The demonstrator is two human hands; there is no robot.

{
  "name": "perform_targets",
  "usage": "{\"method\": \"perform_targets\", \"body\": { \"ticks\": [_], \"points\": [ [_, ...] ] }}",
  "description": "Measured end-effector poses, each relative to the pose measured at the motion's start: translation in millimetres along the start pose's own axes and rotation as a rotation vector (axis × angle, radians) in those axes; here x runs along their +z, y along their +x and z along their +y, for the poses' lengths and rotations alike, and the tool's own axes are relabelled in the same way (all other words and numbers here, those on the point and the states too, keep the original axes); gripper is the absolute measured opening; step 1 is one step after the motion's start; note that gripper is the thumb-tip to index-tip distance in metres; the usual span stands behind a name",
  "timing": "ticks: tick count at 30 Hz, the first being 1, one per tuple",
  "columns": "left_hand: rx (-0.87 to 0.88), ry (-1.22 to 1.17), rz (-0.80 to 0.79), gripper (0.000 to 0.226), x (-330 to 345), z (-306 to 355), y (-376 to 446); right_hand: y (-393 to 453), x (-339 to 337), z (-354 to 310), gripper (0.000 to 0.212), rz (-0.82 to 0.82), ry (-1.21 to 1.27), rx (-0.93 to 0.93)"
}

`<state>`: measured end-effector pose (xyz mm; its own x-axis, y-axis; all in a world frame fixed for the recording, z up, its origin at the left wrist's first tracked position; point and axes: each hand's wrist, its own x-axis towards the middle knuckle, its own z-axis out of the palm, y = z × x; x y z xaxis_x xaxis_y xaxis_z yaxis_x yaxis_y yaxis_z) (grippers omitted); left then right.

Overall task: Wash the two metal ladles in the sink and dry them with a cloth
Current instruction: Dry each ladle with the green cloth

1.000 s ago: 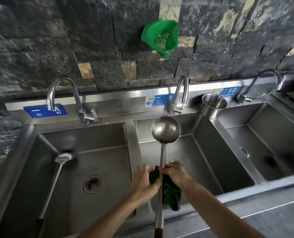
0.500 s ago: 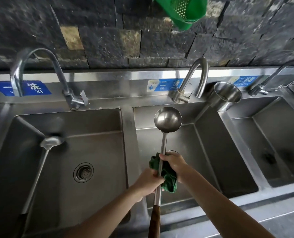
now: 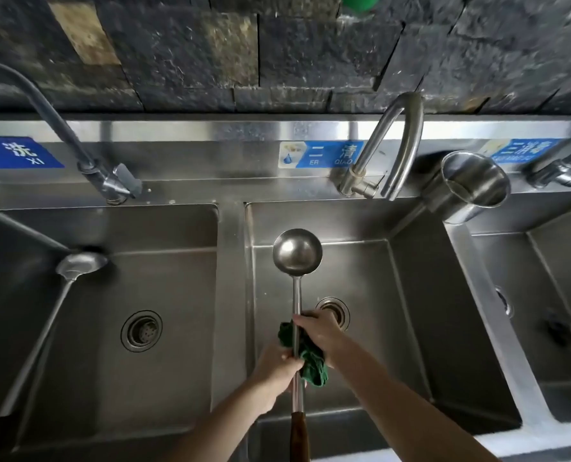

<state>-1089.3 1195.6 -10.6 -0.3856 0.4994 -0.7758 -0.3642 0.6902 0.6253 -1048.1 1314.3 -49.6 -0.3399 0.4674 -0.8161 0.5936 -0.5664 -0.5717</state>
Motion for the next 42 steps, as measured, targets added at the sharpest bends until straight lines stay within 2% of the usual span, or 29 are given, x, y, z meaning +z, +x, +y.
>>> {"method": "perform_targets", "body": {
  "ticks": [2, 4, 6, 15, 19, 22, 29, 36, 40, 42],
  "points": [
    [-0.049, -0.03, 0.066, 0.021, 12, 0, 16, 20, -4, 0, 0.008, -0.016, -0.08, -0.012],
    [-0.111, -0.06, 0.099, 0.019, 18, -4, 33, 37, -5, 1, 0.016, -0.002, -0.171, -0.023],
    [-0.145, -0.05, 0.125, 0.014, 25, -11, 53, 57, -7, 5, 0.013, -0.012, -0.232, -0.042],
    [-0.22, -0.059, 0.212, 0.026, 26, -23, 107, 114, -3, 16, 0.027, -0.13, -0.241, -0.016],
    [-0.254, -0.067, 0.234, 0.022, 22, -33, 123, 131, 8, 26, 0.03, -0.148, -0.282, -0.03],
    [-0.265, -0.099, 0.265, 0.023, 19, -45, 132, 139, 14, 37, 0.04, -0.151, -0.29, -0.023],
    [-0.219, -0.229, 0.283, 0.025, 23, -46, 132, 131, 15, 33, 0.044, -0.137, -0.23, 0.02],
    [-0.235, -0.191, 0.247, 0.019, 21, -59, 136, 116, 8, 27, 0.039, -0.095, -0.19, 0.021],
    [-0.22, -0.18, 0.213, 0.03, 21, -97, 164, 101, 2, 21, 0.042, -0.072, -0.103, 0.04],
    [-0.212, -0.166, 0.214, 0.04, 22, -93, 162, 93, -2, 16, 0.037, -0.051, -0.115, 0.019]
  ]
}}
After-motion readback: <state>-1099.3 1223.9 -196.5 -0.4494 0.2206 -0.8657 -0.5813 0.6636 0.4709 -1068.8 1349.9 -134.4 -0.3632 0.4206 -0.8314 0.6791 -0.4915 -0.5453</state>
